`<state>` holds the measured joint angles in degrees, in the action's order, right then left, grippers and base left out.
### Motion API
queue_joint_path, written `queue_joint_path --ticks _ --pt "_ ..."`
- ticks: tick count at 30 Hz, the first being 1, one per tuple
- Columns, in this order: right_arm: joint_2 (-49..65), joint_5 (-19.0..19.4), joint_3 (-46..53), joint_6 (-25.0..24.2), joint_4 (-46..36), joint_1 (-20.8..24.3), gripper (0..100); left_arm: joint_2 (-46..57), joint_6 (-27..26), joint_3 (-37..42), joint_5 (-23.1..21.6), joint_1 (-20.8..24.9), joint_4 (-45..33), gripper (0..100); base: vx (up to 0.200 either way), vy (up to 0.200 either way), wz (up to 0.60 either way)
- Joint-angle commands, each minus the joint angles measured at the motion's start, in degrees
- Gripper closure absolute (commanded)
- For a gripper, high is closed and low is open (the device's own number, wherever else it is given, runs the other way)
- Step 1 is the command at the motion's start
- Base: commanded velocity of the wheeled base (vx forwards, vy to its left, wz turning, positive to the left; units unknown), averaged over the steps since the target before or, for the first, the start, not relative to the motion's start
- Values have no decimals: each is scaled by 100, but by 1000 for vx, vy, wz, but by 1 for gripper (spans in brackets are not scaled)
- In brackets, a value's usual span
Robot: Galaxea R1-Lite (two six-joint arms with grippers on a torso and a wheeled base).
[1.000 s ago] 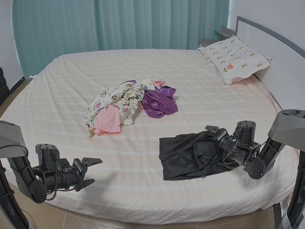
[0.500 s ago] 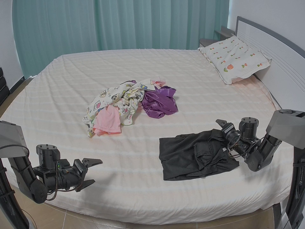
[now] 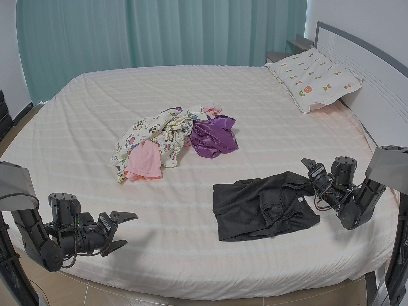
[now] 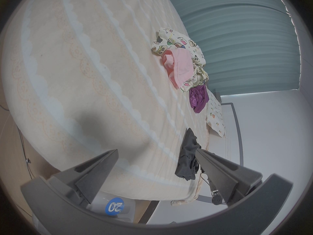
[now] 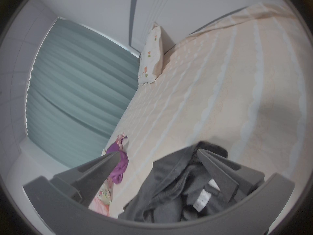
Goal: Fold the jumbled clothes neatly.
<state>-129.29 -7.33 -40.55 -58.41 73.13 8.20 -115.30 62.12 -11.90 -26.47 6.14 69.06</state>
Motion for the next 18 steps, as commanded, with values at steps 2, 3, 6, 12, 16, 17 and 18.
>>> queue_joint_path --ticks 2,3,6,12,16,17,18 --pt "695 -41 627 418 -45 463 0 -10 -7 -6 1 1 2 0 0 0 0" --pt "774 -41 715 418 -62 568 0 -10 2 -6 1 1 2 0 0 0 0" --pt "818 12 961 462 -80 814 0 -10 -7 -6 1 1 2 0 0 0 0" --pt "493 -85 1225 1068 -27 1394 0 -10 2 -6 1 1 2 0 0 0 0" --pt "387 -208 1207 1226 -62 1526 0 -10 -7 -6 1 1 2 0 0 0 0" --pt "317 -269 1198 1288 -45 1597 0 -10 -7 -6 1 1 2 0 0 0 0" --pt "299 -287 1198 1314 -36 1614 0 -10 -7 -6 1 1 2 0 0 0 0"
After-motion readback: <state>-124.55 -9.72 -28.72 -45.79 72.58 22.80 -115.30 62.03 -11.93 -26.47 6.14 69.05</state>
